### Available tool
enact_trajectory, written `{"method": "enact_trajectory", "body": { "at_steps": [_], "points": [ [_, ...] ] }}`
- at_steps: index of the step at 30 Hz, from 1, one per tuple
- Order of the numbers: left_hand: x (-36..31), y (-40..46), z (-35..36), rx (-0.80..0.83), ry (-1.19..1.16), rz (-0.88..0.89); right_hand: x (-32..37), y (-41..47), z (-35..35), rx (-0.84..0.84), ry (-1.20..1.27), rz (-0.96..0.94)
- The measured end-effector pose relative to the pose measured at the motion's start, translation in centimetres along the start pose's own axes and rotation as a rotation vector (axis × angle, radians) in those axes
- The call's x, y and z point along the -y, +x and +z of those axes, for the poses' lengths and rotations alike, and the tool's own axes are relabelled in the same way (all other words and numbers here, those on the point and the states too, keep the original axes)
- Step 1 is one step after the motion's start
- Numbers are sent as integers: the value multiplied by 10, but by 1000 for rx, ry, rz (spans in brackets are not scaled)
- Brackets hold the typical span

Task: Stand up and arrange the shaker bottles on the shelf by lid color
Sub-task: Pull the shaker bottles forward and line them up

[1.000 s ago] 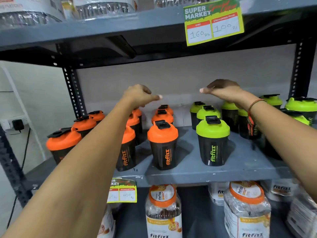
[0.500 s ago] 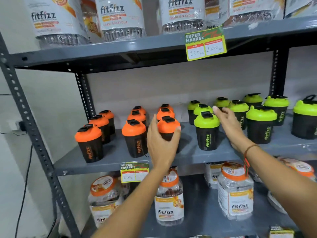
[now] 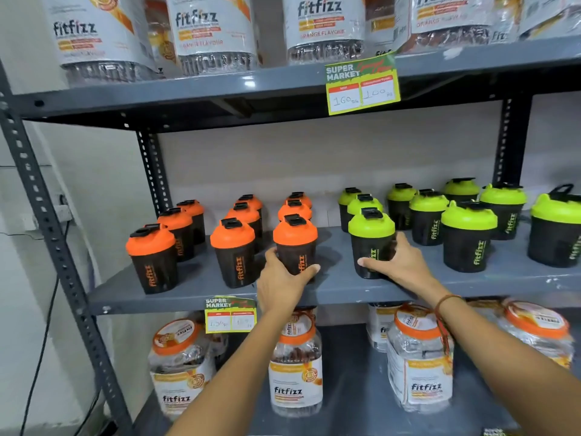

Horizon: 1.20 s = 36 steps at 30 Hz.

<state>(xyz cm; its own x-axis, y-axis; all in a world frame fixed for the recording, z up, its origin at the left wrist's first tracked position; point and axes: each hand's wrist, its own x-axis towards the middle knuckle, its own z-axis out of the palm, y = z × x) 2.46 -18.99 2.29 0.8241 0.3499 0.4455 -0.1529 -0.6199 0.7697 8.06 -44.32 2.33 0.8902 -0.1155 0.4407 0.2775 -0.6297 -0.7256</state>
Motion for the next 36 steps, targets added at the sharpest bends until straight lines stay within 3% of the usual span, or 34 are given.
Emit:
{"method": "enact_trajectory", "body": {
  "at_steps": [26,33,36],
  "points": [
    [7,11,8,73,19,10,-17,0,-29,142,140,-72],
    [7,1,-4,113,-134,50,-17,-1,-32,42,285,-45],
    [14,-12,-15,4,-225,69,-5,-9,-29,-161,320,-77]
  ]
}}
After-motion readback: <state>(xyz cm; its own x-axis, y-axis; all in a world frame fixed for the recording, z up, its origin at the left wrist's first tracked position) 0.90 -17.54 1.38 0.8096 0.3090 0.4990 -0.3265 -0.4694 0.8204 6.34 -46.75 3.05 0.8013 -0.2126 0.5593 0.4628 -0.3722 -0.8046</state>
